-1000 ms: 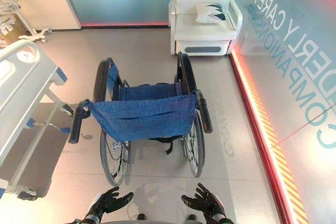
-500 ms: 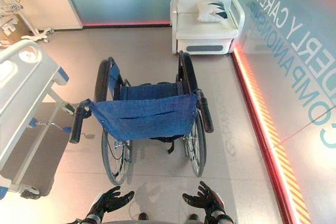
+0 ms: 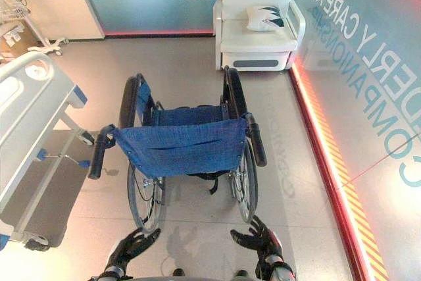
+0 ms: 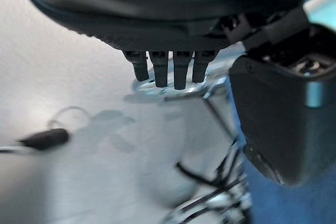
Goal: Push the wheelchair next to the bed
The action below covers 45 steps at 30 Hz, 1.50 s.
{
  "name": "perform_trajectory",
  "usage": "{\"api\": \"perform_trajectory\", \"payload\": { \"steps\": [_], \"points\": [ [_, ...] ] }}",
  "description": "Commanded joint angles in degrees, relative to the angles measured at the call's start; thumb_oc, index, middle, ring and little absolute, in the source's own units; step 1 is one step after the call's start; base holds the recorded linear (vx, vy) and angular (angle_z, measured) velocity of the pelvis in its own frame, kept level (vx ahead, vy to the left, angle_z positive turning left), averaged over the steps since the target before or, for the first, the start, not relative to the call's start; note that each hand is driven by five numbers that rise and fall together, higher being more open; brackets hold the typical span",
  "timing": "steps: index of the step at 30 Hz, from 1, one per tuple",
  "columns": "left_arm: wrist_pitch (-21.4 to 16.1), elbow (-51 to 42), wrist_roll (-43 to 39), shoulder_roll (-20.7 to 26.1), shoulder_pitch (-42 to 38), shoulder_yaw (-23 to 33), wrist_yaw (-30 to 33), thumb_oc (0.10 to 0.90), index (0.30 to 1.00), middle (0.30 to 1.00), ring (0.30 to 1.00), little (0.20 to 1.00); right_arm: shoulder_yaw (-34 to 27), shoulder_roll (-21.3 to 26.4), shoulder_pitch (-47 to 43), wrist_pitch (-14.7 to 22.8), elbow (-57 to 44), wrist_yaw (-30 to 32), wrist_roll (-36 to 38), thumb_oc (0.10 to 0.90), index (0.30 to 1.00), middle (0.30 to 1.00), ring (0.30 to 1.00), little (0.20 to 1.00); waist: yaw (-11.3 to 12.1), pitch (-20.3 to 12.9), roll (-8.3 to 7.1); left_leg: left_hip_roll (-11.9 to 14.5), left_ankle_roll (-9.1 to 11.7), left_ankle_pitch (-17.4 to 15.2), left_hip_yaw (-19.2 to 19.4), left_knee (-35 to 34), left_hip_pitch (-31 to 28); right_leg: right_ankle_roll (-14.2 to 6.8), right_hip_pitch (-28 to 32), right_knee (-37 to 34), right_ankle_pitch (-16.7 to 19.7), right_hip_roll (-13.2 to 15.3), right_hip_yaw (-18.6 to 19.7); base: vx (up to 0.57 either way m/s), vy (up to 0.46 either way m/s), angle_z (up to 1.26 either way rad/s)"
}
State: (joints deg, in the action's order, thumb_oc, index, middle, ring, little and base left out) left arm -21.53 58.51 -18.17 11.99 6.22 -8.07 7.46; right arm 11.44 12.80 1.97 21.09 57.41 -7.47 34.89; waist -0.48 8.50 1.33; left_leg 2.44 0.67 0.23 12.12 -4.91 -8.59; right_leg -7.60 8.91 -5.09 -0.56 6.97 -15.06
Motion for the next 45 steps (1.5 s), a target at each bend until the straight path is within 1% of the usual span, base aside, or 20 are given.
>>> {"api": "perform_trajectory", "payload": {
  "steps": [1,2,4,6,9,13,16,20,25,26,27,28,29,30,31,32,35,38,42,45],
  "points": [
    [-5.30,-4.00,-5.55,2.83,-5.53,3.99,5.94,0.800,0.900,0.900,0.900,0.900,-5.08,3.60,-5.50,5.34,-5.10,2.91,4.35,0.800,0.900,0.900,0.900,0.900,1.74,-0.85,0.24,-2.15,-1.55,-2.35,-3.08,-0.09,0.47,3.25,-2.02,4.01,-1.66,-1.70,-1.34,-0.01,-0.034,0.11],
    [-5.98,-6.28,-6.39,4.79,-6.10,6.27,8.33,0.800,0.900,0.900,0.900,0.900,-6.83,5.67,-6.44,6.07,-6.30,3.95,3.91,0.800,0.900,0.900,0.900,0.900,1.88,-0.89,0.09,-2.07,-1.54,-2.38,-3.16,-0.09,0.44,3.34,-1.93,3.97,-1.65,-1.73,-1.27,-0.01,-0.021,0.09],
    [-6.34,-7.48,-6.77,5.95,-6.65,7.26,9.16,0.800,0.900,0.900,0.900,0.900,-7.86,6.95,-7.21,5.92,-6.69,3.70,3.99,0.800,0.900,0.900,0.900,0.900,1.92,-0.93,0.03,-2.06,-1.54,-2.40,-3.22,-0.09,0.42,3.37,-1.92,4.00,-1.69,-1.72,-1.28,-0.01,-0.008,0.04],
    [-7.31,-12.34,-7.01,9.95,-8.50,9.95,12.23,0.800,0.900,0.900,0.900,0.900,-11.47,12.44,-10.09,4.91,-9.41,4.11,5.63,0.800,0.900,0.900,0.900,0.900,2.01,-1.03,-0.09,-1.96,-1.50,-2.51,-3.43,-0.09,0.30,3.43,-1.76,3.99,-1.81,-1.64,-1.26,-0.01,0.000,0.04],
    [-7.34,-16.03,-6.59,14.12,-10.32,12.02,13.90,0.800,0.900,0.900,0.900,0.900,-13.94,16.40,-12.41,5.02,-12.70,5.49,7.59,0.800,0.900,0.900,0.900,0.900,2.01,-1.25,-0.01,-1.96,-1.44,-2.55,-3.54,-0.09,0.42,3.44,-1.90,4.05,-1.91,-1.53,-1.21,-0.02,0.007,0.18],
    [-7.75,-19.22,-5.55,18.44,-12.52,13.30,16.83,0.800,0.900,0.900,0.900,0.900,-15.52,19.93,-15.68,3.88,-17.36,9.99,8.31,0.800,0.900,0.900,0.900,0.900,1.91,-1.40,0.38,-1.98,-1.27,-2.65,-3.65,-0.09,0.79,3.39,-2.29,3.94,-1.97,-1.38,-1.11,-0.03,0.027,0.04],
    [-7.44,-22.61,-5.79,21.83,-14.33,14.38,18.97,0.800,0.900,0.900,0.900,0.900,-15.03,22.16,-18.01,4.24,-22.31,13.15,7.09,0.800,0.900,0.900,0.900,0.900,1.79,-1.46,0.53,-1.96,-1.13,-2.60,-3.60,-0.09,1.01,3.46,-2.38,3.73,-2.07,-1.36,-0.98,-0.01,0.031,0.01],
    [-7.59,-27.50,-4.57,24.89,-16.63,14.54,19.53,0.800,0.900,0.900,0.900,0.900,-15.30,23.49,-20.40,5.52,-27.94,17.53,4.98,0.800,0.900,0.900,0.900,0.900,1.71,-1.56,0.39,-1.80,-0.93,-2.47,-3.59,-0.09,1.34,3.42,-2.44,3.51,-2.11,-1.49,-0.94,0.00,-0.002,0.01],
    [-6.22,-34.52,-2.59,26.96,-17.96,14.50,15.60,0.800,0.900,0.900,0.900,0.900,-16.16,24.12,-21.46,5.19,-34.38,19.70,2.44,0.800,0.900,0.900,0.900,0.900,1.89,-1.72,-0.01,-1.62,-0.87,-2.42,-3.80,-0.09,1.63,3.43,-2.37,3.12,-2.06,-1.68,-0.99,0.00,-0.015,0.02],
    [-4.85,-38.65,-2.94,27.43,-17.88,14.50,12.04,0.800,0.900,0.900,0.900,0.900,-16.78,24.17,-21.19,4.80,-38.20,19.55,1.34,0.800,0.900,0.900,0.900,0.900,2.02,-1.77,-0.24,-1.54,-0.87,-2.39,-3.94,-0.09,1.77,3.36,-2.36,2.99,-1.97,-1.72,-1.03,0.00,-0.033,0.02],
    [-4.84,-39.13,-3.30,27.43,-17.81,14.50,11.09,0.800,0.900,0.900,0.900,0.900,-16.90,24.14,-21.09,4.83,-38.70,19.28,1.18,0.800,0.900,0.900,0.900,0.900,2.03,-1.79,-0.28,-1.54,-0.88,-2.38,-3.96,-0.09,1.79,3.35,-2.37,2.98,-1.95,-1.73,-1.03,0.00,-0.042,0.06],
    [-4.07,-41.90,-5.72,27.38,-17.52,14.88,6.03,0.800,0.900,0.900,0.900,0.900,-17.75,24.22,-20.86,3.88,-41.40,18.12,0.98,0.800,0.900,0.900,0.900,0.900,2.12,-1.93,-0.48,-1.53,-0.91,-2.43,-4.03,-0.09,1.85,3.25,-2.40,2.90,-1.90,-1.76,-1.02,0.00,-0.026,0.10],
    [-4.14,-43.07,-6.94,27.30,-17.47,14.92,3.65,0.800,0.900,0.900,0.900,0.900,-18.00,24.14,-20.83,3.61,-42.32,17.44,0.91,0.800,0.900,0.900,0.900,0.900,2.14,-1.98,-0.55,-1.54,-0.95,-2.46,-4.08,-0.09,1.88,3.22,-2.43,2.88,-1.87,-1.76,-1.00,0.00,-0.024,0.10],
    [-4.14,-43.07,-6.94,27.30,-17.47,14.92,3.65,0.800,0.900,0.900,0.900,0.900,-18.00,24.14,-20.83,3.61,-42.32,17.44,0.91,0.800,0.900,0.900,0.900,0.900,2.14,-1.98,-0.55,-1.54,-0.95,-2.46,-4.08,-0.09,1.88,3.22,-2.43,2.88,-1.87,-1.76,-1.00,0.00,-0.026,0.07],
    [-4.08,-47.25,-11.83,26.85,-17.28,15.15,-4.43,0.800,0.900,0.900,0.900,0.900,-18.74,23.85,-20.59,2.86,-44.52,15.65,0.60,0.800,0.900,0.900,0.900,0.900,2.27,-2.09,-0.77,-1.55,-1.04,-2.46,-4.25,-0.09,1.97,3.13,-2.53,2.88,-1.77,-1.77,-0.91,0.00,-0.026,0.04],
    [-3.87,-49.04,-12.63,26.45,-17.21,15.15,-6.17,0.800,0.900,0.900,0.900,0.900,-18.83,23.69,-20.55,2.70,-45.33,14.89,0.60,0.800,0.900,0.900,0.900,0.900,2.33,-2.14,-0.84,-1.55,-1.04,-2.42,-4.32,-0.09,2.06,3.09,-2.58,2.85,-1.71,-1.80,-0.84,0.00,-0.030,0.04],
    [-4.38,-51.85,-14.13,25.48,-16.75,15.20,-9.46,0.800,0.900,0.900,0.900,0.900,-18.74,22.94,-20.28,1.61,-47.73,11.91,1.02,0.800,0.900,0.900,0.900,0.900,2.32,-2.36,-0.99,-1.54,-1.06,-2.44,-4.33,-0.09,2.19,2.91,-2.79,2.81,-1.54,-1.84,-0.67,0.00,0.000,0.00],
    [-3.99,-52.91,-10.58,25.85,-16.67,14.86,-9.63,0.800,0.900,0.900,0.900,0.900,-18.10,22.18,-19.91,-0.20,-49.73,9.48,2.45,0.800,0.900,0.900,0.900,0.900,2.20,-2.38,-1.09,-1.55,-1.09,-2.37,-4.18,-0.09,2.21,2.80,-2.97,2.97,-1.46,-1.82,-0.61,0.00,0.000,0.00],
    [-0.57,-53.94,-5.76,27.43,-16.10,14.18,-11.97,0.800,0.900,0.900,0.900,0.900,-18.02,21.31,-18.24,-3.18,-52.30,6.20,3.65,0.800,0.900,0.900,0.900,0.900,1.98,-2.30,-1.18,-1.49,-1.18,-2.24,-3.94,-0.09,2.32,2.61,-3.21,3.01,-1.28,-1.81,-0.53,0.00,-0.006,-0.02],
    [2.77,-54.72,-0.80,29.56,-14.64,13.90,-13.82,0.800,0.900,0.900,0.900,0.900,-18.09,21.59,-16.55,-6.24,-53.94,4.25,2.21,0.800,0.900,0.900,0.900,0.900,1.91,-2.18,-1.13,-1.44,-1.25,-2.06,-3.62,-0.09,2.37,2.39,-3.43,3.17,-1.15,-1.81,-0.50,0.00,0.000,0.00]
  ]
}}
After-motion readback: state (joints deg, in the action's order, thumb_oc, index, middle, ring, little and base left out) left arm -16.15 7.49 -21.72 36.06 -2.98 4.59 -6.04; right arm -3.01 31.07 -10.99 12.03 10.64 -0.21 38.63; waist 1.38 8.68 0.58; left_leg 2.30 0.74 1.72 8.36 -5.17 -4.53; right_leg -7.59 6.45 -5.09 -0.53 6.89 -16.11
